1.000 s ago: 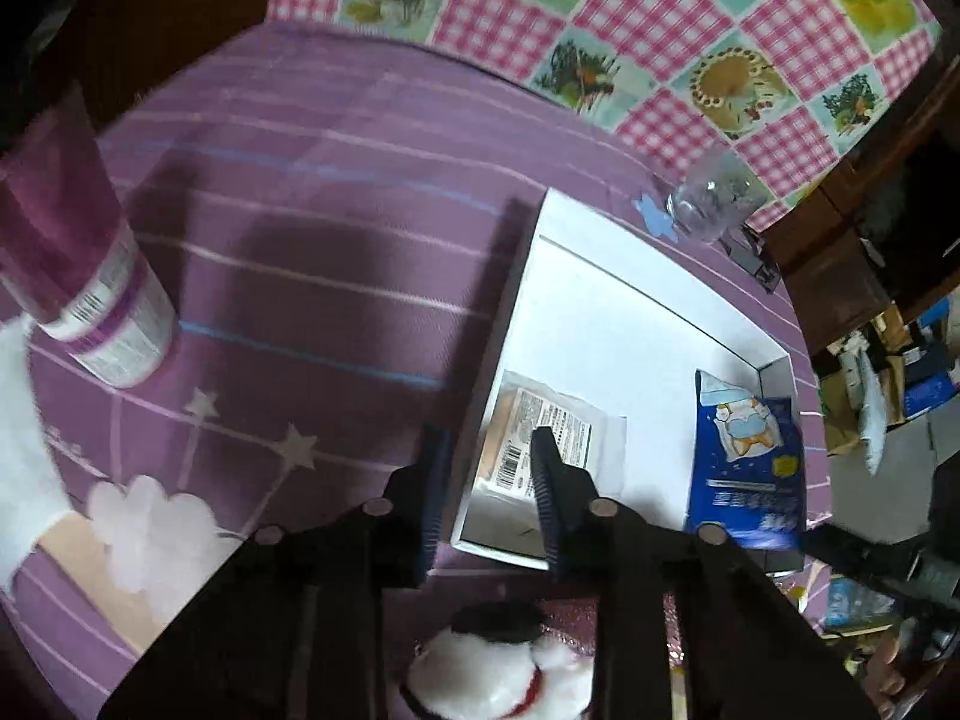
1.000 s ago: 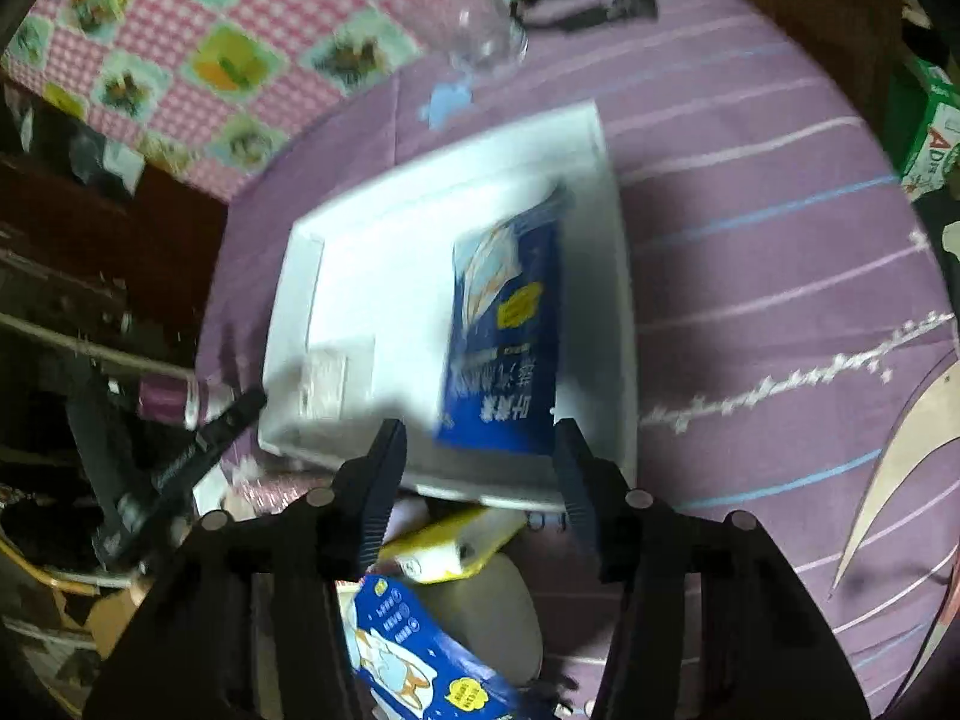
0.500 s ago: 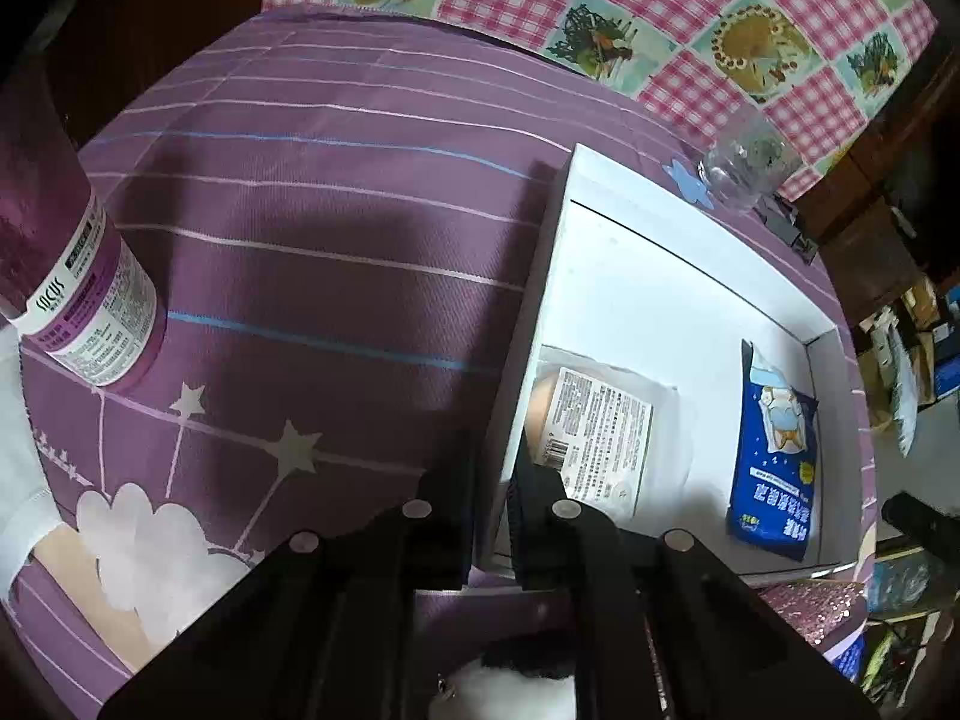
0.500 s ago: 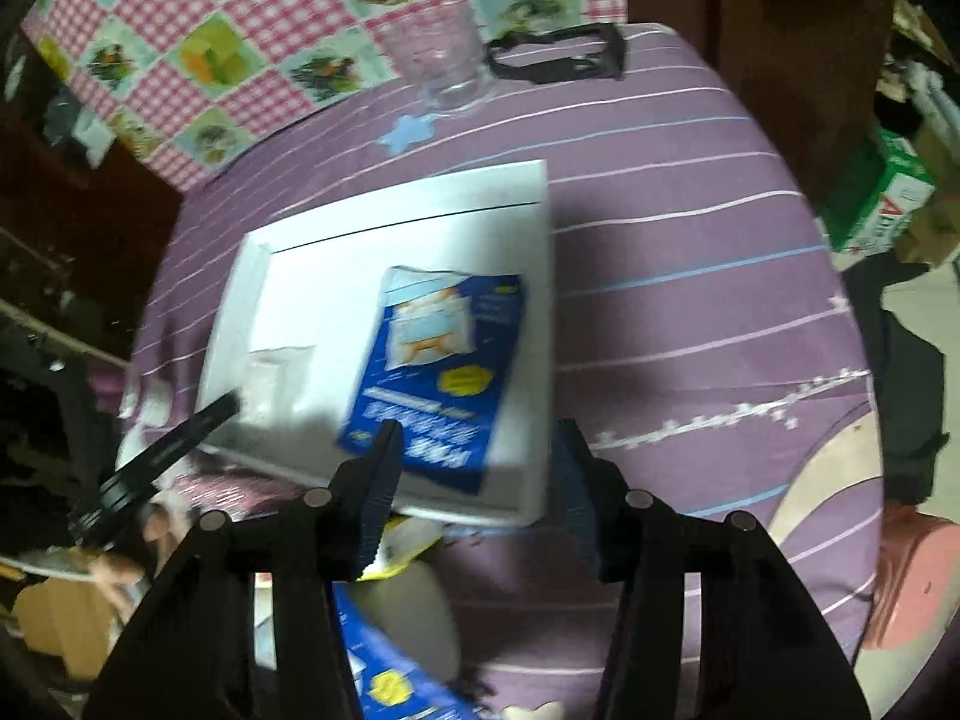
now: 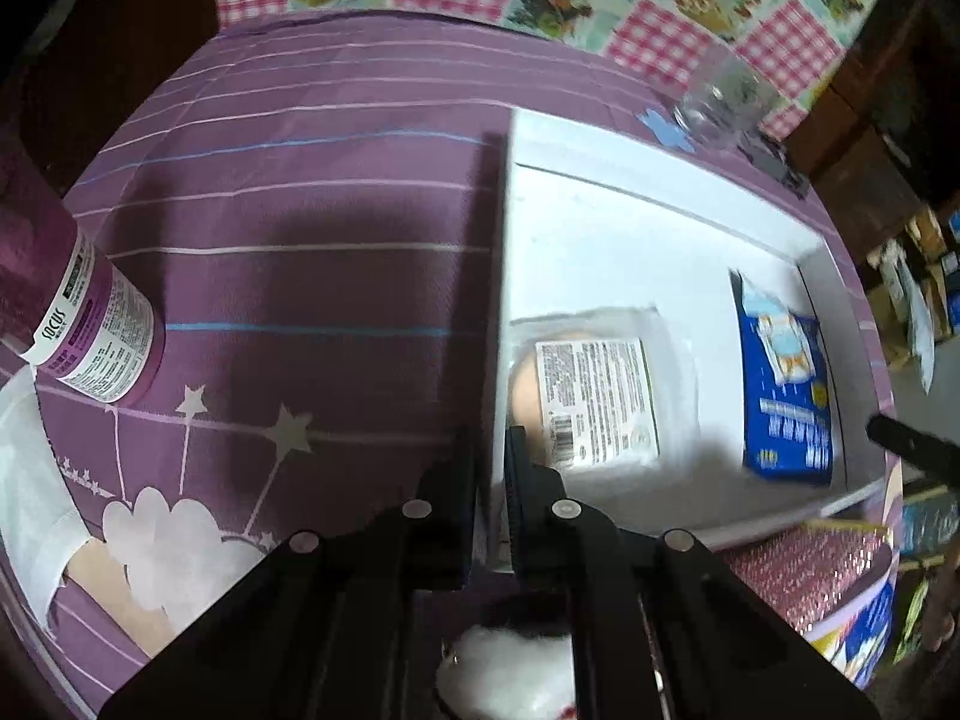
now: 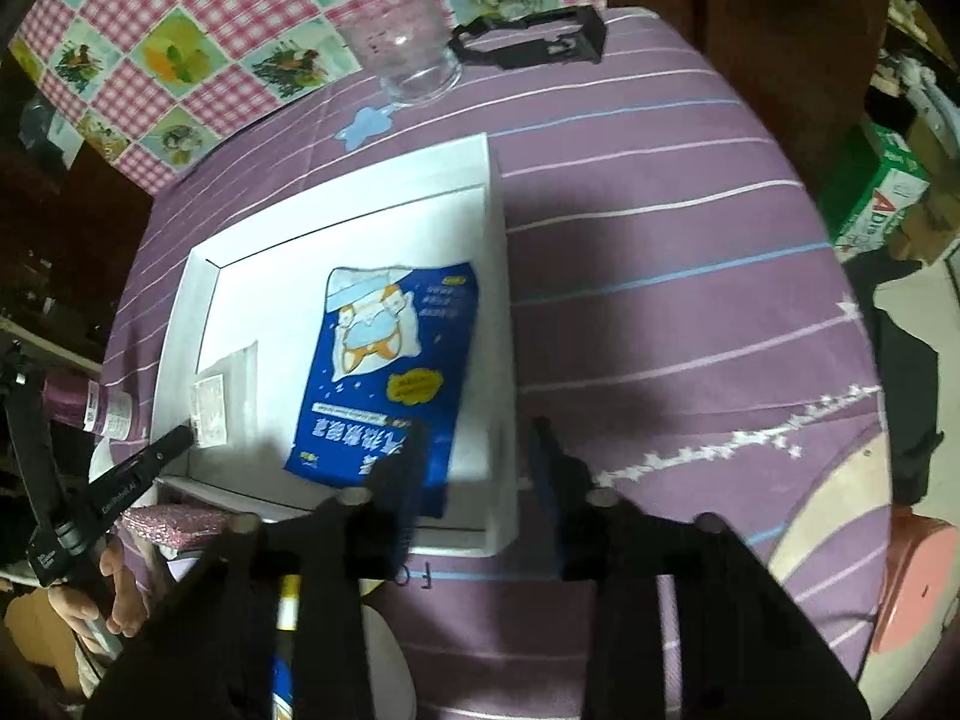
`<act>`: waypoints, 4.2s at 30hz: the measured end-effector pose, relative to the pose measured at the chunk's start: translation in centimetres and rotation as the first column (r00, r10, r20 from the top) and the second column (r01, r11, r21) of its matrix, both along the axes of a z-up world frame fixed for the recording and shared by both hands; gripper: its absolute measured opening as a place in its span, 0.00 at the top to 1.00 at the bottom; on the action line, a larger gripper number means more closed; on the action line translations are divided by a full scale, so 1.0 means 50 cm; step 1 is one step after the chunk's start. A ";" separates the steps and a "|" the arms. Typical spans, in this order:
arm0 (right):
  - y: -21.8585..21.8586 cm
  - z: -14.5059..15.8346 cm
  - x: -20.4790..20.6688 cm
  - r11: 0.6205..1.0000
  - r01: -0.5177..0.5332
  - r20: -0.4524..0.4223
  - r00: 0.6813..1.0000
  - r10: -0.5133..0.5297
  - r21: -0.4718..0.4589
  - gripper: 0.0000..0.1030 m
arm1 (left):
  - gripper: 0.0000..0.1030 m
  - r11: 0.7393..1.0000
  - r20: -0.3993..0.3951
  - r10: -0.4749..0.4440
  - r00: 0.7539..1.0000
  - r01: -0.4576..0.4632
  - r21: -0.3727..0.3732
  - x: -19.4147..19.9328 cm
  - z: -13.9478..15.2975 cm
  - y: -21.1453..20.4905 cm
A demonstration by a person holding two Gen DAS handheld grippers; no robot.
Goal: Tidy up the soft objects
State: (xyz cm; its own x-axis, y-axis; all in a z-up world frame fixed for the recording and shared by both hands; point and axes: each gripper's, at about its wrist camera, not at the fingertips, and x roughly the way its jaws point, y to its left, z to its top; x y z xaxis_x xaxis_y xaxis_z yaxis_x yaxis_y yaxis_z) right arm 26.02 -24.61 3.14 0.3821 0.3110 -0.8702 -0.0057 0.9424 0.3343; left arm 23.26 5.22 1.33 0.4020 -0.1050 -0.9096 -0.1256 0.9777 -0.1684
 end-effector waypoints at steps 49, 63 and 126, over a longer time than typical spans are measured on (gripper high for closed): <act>0.060 0.229 -0.152 0.999 -0.038 0.408 0.912 0.032 0.007 0.49 | 0.18 0.961 0.518 -0.052 0.854 -0.098 0.258 -0.271 0.156 -0.069; 0.112 0.164 -0.130 0.987 -0.161 0.171 0.973 0.156 0.017 0.49 | 0.22 0.995 0.371 0.049 0.927 -0.014 -0.096 -0.266 0.090 -0.031; 0.178 0.132 -0.143 0.933 -0.359 0.131 0.924 0.359 -0.024 0.66 | 0.22 0.998 0.453 -0.066 0.889 0.070 0.006 -0.270 0.093 -0.060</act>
State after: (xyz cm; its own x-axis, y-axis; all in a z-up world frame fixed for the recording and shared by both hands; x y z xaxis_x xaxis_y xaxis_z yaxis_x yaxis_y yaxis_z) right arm 18.88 -15.69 9.76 0.3558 0.4488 -0.8197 -0.3873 0.8691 0.3077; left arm 9.74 2.21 5.97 0.7615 -0.1550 -0.6294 0.0333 0.9790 -0.2009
